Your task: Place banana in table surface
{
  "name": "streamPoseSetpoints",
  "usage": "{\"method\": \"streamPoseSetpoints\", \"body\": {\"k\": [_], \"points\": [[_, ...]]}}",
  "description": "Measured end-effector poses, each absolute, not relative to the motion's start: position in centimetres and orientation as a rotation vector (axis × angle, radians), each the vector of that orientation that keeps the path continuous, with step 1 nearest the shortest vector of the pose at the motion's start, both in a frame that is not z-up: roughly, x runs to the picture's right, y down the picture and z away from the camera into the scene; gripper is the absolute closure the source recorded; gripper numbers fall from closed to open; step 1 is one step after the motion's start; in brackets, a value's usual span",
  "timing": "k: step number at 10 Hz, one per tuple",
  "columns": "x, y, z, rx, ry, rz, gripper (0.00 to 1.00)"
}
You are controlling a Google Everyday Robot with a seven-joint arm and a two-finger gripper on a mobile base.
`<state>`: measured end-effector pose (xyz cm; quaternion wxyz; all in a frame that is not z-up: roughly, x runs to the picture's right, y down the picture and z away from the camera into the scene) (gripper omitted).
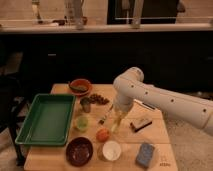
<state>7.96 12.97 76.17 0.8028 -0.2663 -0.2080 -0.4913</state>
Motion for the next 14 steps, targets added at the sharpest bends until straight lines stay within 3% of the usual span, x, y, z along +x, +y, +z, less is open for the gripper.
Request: {"method": "streamPoseSetpoints", "body": {"k": [14], "points": [[10.3, 12.0, 84.0, -0.615, -0.486, -1.054, 0.99]]}}
